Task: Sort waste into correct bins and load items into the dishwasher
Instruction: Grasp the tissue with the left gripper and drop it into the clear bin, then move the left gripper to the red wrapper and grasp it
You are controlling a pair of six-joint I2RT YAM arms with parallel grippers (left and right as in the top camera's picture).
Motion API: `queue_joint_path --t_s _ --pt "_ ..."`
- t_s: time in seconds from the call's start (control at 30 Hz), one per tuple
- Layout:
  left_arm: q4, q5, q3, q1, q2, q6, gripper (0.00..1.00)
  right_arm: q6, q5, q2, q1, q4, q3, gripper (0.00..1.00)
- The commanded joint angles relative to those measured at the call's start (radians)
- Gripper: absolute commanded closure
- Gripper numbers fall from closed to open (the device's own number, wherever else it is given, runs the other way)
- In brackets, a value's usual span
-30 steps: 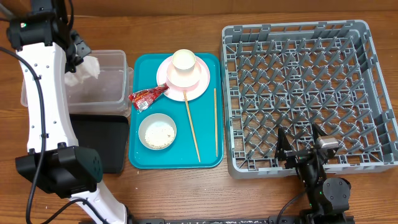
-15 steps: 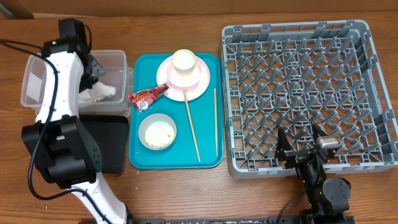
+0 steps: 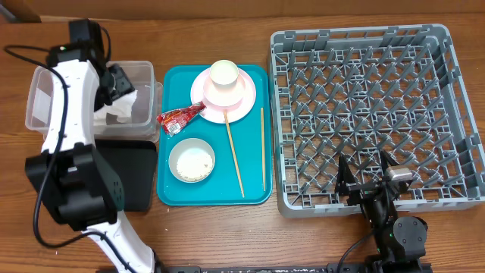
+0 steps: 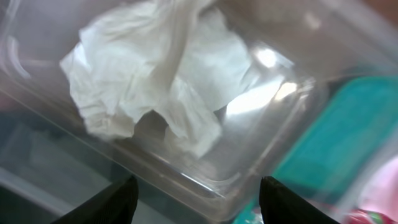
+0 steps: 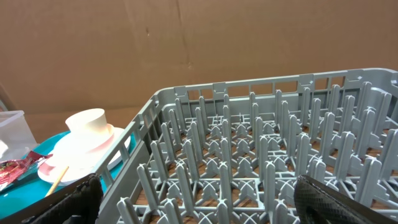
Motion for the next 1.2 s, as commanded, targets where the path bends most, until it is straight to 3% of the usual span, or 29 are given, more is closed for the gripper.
queue_joint_path --t_s 0.0,0.17,0.27,0.33,0.47,0.6,0.7,0.9,1.03,1.17 --pt "-0.023 0.112 0.093 0.001 -0.173 0.035 0.33 -0.004 -0.002 -0.010 -0.002 0.008 -0.010 0.00" --pt "-0.114 0.269 0.093 -0.045 -0.275 -0.011 0.35 -0.004 -0.002 -0.010 -0.002 0.008 -0.010 0.00" --pt "-0.180 0.265 0.089 -0.109 -0.274 0.107 0.39 -0.003 -0.002 -0.010 -0.002 0.008 -0.010 0.00" --pt "-0.200 0.264 0.075 -0.154 -0.261 0.187 0.47 -0.004 -0.002 -0.010 -0.002 0.008 -0.010 0.00" --pt "-0.211 0.259 0.017 -0.249 -0.216 0.169 0.46 -0.004 -0.002 -0.010 -0.002 0.008 -0.010 0.00" --pt "-0.205 0.215 -0.005 -0.327 -0.137 0.260 0.46 -0.004 -0.002 -0.010 -0.002 0.008 -0.010 0.00" --pt "-0.212 0.161 -0.005 -0.364 -0.072 0.388 0.56 -0.004 -0.002 -0.010 -0.002 0.008 -0.010 0.00" --pt "-0.171 0.138 -0.006 -0.396 0.053 0.595 0.61 -0.004 -0.002 -0.010 -0.002 0.008 -0.010 0.00" --pt "-0.139 0.122 -0.006 -0.396 0.120 0.652 0.56 -0.004 -0.002 -0.010 -0.002 0.008 -0.010 0.00" --pt "-0.093 -0.007 -0.006 -0.396 0.182 0.658 0.56 -0.004 -0.002 -0.010 -0.002 0.008 -0.010 0.00"
